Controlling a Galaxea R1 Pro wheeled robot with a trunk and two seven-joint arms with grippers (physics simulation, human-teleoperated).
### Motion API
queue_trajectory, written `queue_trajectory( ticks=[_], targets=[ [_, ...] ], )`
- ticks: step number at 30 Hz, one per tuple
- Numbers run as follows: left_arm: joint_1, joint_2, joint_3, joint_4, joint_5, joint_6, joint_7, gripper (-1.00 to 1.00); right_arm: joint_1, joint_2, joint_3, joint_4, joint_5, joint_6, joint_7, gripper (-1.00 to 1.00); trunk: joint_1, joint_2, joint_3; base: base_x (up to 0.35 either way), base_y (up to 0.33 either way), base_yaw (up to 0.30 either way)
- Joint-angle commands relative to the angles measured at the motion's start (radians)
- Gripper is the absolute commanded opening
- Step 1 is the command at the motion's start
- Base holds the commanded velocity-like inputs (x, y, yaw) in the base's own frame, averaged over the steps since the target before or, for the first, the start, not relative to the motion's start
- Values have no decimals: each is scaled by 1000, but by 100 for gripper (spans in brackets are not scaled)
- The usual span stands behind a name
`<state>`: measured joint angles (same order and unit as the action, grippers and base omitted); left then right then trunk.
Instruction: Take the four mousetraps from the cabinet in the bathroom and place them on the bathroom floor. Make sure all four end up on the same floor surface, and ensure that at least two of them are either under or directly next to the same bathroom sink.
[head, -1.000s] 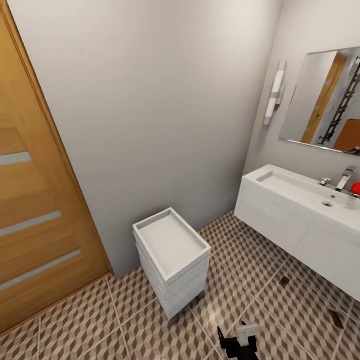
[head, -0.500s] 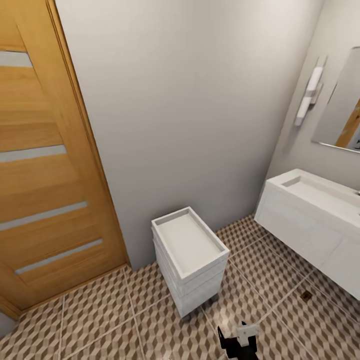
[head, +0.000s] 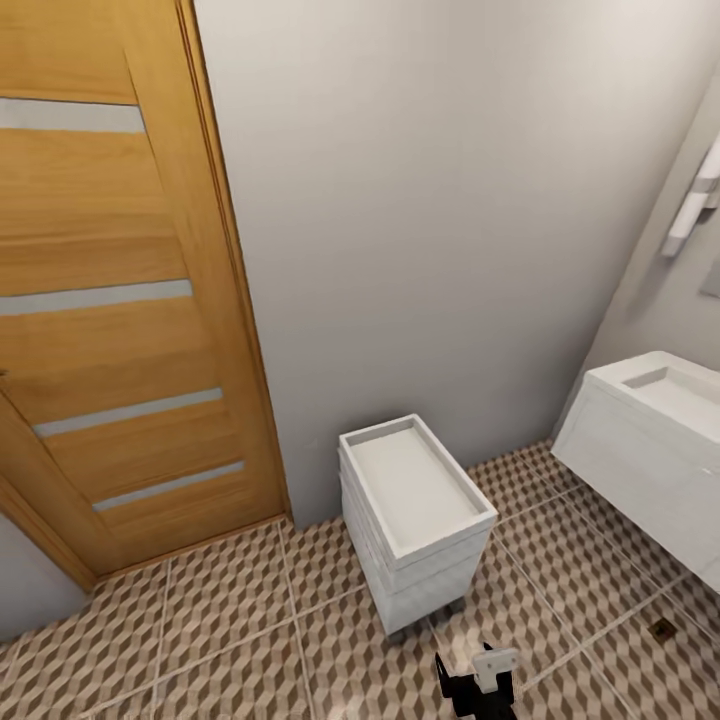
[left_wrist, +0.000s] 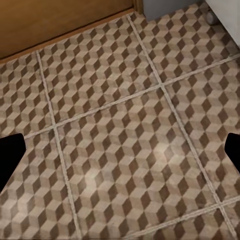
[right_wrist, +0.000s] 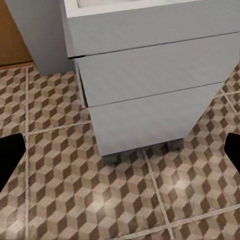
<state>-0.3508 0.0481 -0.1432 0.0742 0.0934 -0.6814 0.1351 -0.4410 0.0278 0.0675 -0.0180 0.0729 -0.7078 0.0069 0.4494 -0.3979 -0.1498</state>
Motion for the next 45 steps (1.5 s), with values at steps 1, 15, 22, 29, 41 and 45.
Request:
queue_trajectory(
  ticks=[1, 15, 22, 29, 41, 45],
  targets=[
    [-2, -1, -9, 4, 9, -6, 0, 100, -1, 0, 6, 1, -2, -3, -1, 100, 1, -2, -3, 0, 0, 273],
    [-2, -1, -9, 4, 9, -6, 0, 100, -1, 0, 6, 1, -2, -2, -1, 100, 1, -2, -10, 0, 0, 272],
    [-2, -1, -10, 4, 9, -6, 0, 100, -1, 0, 6, 1, -2, -2, -1, 100, 1, -2, -14, 0, 0, 272],
    [-2, -1, -10, 4, 9, -6, 0, 100, -1, 0, 6, 1, -2, -2, -1, 100, 1, -2, -18, 0, 0, 272],
    [-2, -1, -10, 4, 9, -6, 0, 100, -1, 0, 6, 1, -2, -2, -1, 100, 1, -2, -25, 0, 0, 265],
    [-2, -1, -10, 4, 9, -6, 0, 100, -1, 0, 6, 1, -2, -2, -1, 100, 1, -2, -27, 0, 0, 258]
  ],
)
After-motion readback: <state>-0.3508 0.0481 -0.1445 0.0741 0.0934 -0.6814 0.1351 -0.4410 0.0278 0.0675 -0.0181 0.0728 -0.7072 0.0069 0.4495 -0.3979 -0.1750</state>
